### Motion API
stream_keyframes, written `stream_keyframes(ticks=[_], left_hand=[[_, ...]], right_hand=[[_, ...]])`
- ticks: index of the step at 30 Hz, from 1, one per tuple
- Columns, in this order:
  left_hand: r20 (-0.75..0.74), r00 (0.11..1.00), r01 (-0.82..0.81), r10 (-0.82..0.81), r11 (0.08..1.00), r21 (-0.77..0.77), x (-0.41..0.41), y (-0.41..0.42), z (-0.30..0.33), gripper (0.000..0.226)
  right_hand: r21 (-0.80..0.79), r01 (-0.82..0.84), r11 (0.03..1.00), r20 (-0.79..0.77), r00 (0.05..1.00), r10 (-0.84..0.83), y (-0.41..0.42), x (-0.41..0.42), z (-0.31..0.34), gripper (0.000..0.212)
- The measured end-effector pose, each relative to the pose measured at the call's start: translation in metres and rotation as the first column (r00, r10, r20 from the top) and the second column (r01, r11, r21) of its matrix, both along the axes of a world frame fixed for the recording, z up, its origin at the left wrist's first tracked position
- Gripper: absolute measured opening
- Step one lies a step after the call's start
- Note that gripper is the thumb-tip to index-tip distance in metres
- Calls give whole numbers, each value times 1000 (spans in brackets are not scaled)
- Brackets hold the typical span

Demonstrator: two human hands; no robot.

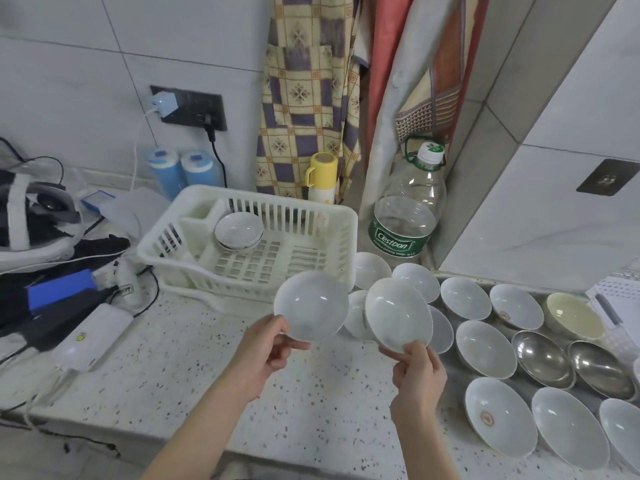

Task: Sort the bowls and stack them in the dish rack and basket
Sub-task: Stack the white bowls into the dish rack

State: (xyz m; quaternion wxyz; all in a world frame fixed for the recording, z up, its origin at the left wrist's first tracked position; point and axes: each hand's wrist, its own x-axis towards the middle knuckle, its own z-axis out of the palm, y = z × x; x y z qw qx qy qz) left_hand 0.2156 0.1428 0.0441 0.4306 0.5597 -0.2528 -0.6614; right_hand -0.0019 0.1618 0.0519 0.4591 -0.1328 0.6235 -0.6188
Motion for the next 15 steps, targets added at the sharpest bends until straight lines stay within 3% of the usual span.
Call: stream_keyframes(ticks=[10,15], left_hand=[[188,976,-98,111,992,-77,123,-59,42,24],[169,972,-154,163,986,-66,175,-83,40,20]], right_hand=[[-154,-71,985,-103,993,55,-60,91,27,23],[-153,-158,976,-178,975,130,-94,134,28,14]])
